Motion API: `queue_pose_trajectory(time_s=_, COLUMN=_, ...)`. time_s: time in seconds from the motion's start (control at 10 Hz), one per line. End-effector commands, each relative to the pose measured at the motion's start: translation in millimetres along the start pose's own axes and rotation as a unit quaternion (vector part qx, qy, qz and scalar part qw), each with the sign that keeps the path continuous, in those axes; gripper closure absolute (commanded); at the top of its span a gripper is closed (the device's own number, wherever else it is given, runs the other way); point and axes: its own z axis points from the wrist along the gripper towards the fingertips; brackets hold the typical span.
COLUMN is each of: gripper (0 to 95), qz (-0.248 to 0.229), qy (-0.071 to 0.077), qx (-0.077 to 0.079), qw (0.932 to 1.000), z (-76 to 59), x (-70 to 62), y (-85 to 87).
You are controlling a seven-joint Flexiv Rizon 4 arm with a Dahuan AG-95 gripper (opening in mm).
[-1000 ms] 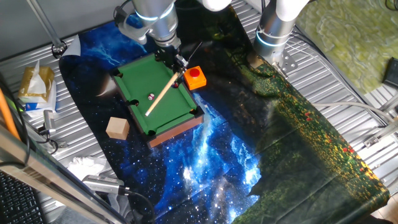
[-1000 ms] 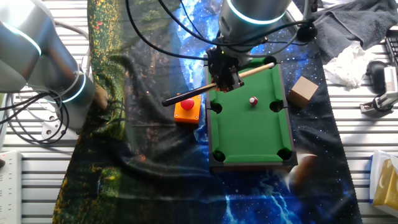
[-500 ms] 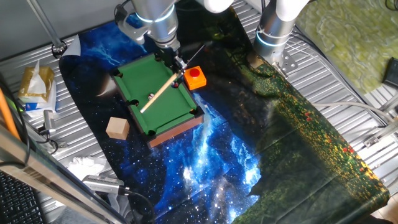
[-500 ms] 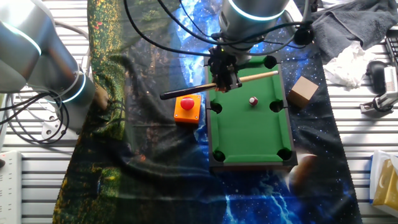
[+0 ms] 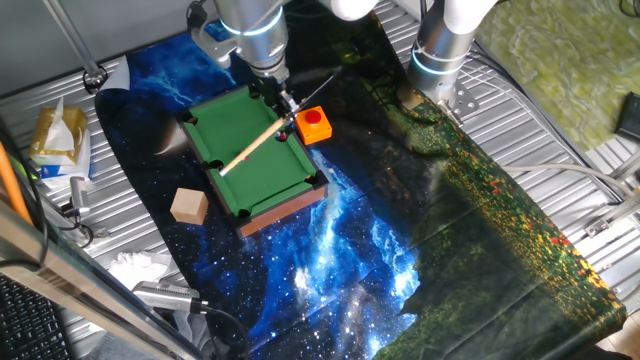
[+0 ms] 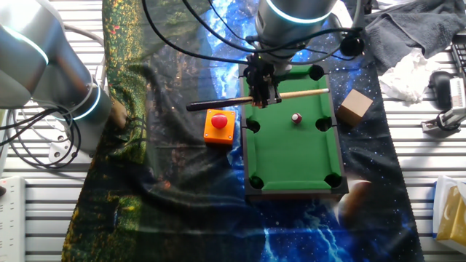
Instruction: Hit the pool ball
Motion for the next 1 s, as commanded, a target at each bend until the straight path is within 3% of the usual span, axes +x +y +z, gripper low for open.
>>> queue_pose_trajectory(time_s=0.1, gripper=95.0, qz=-0.068, qy=0.004, qx=0.009, qw=0.9976, z=-0.5, x=2.5, y=-0.4)
queue_pose_trajectory(time_s=0.3, gripper=95.0, qz=-0.143, qy=0.014, qx=0.031, qw=0.9892, z=-1.1, x=11.9, y=-4.0)
queue_pose_trajectory(time_s=0.4, gripper=95.0, qz=-0.152, qy=0.017, qx=0.034, qw=0.9876, z=-1.0, x=13.3, y=-4.5)
queue_pose_trajectory(time_s=0.6, gripper=95.0, qz=-0.247, qy=0.037, qx=0.064, qw=0.9662, z=2.0, x=27.2, y=-8.7)
queue_pose_trajectory(time_s=0.7, gripper=95.0, qz=-0.295, qy=0.044, qx=0.066, qw=0.9523, z=0.5, x=32.1, y=-16.5)
queue_pose_trajectory(time_s=1.0, gripper=95.0, qz=-0.313, qy=0.045, qx=0.065, qw=0.9465, z=-1.4, x=43.2, y=-30.4)
